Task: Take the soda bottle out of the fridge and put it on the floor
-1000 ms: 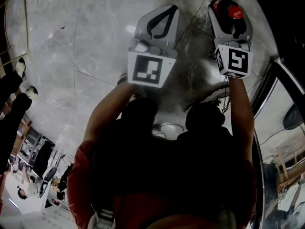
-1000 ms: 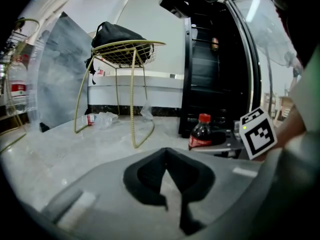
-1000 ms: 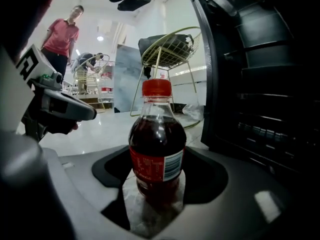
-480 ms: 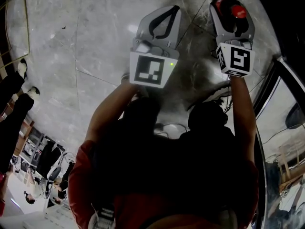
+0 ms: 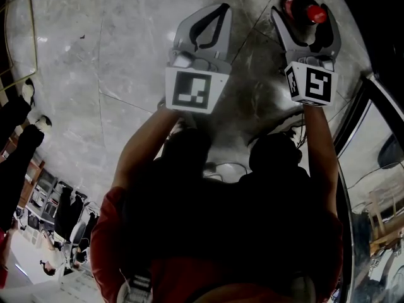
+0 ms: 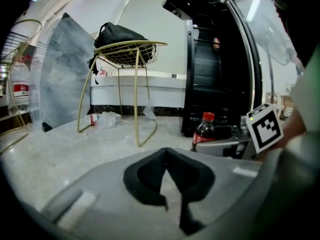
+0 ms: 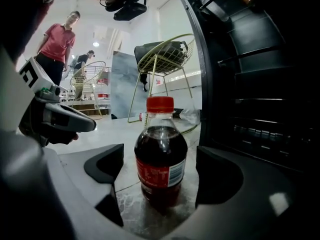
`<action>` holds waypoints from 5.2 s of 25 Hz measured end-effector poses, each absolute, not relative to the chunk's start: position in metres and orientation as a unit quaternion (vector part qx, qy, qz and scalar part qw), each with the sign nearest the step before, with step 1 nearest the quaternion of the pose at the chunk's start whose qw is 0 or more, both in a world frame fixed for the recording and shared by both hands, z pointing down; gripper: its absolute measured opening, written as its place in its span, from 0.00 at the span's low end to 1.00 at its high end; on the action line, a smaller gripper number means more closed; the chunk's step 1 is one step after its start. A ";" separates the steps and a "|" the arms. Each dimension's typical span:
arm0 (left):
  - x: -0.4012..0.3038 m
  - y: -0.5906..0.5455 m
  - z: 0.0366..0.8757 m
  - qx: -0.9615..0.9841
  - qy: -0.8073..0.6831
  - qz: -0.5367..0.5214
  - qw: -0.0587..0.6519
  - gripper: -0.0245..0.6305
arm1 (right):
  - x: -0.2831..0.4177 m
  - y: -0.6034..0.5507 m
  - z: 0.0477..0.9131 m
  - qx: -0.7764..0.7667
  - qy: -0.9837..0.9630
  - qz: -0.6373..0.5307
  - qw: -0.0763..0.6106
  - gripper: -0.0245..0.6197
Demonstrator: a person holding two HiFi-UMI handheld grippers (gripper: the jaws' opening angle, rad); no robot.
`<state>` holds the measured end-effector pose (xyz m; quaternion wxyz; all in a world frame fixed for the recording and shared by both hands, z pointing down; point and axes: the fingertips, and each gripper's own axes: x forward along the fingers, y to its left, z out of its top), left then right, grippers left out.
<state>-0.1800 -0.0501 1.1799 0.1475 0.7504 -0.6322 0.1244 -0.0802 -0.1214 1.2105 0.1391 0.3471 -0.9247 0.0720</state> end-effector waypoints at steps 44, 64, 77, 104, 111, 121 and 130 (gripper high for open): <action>-0.179 -0.038 0.530 0.740 -0.652 0.108 0.126 0.04 | -0.021 -0.063 0.576 0.453 -0.865 0.168 0.136 0.72; -0.080 -0.022 0.250 0.802 -0.587 0.092 0.067 0.04 | 0.100 -0.033 0.243 0.547 -0.828 0.100 0.068 0.71; -0.032 -0.037 0.217 0.840 -0.535 0.083 0.020 0.04 | 0.162 -0.010 0.238 0.620 -0.776 0.093 0.067 0.71; -0.002 -0.034 0.214 0.855 -0.508 0.105 0.006 0.04 | 0.166 -0.012 0.231 0.612 -0.783 0.084 0.070 0.51; -0.002 -0.034 0.215 0.857 -0.505 0.104 0.009 0.04 | 0.167 -0.010 0.231 0.618 -0.779 0.083 0.071 0.24; 0.001 -0.036 0.214 0.861 -0.497 0.107 0.000 0.04 | 0.166 -0.011 0.229 0.616 -0.781 0.084 0.064 0.04; 0.003 -0.034 0.216 0.861 -0.497 0.107 0.001 0.04 | 0.167 -0.010 0.232 0.613 -0.782 0.084 0.073 0.04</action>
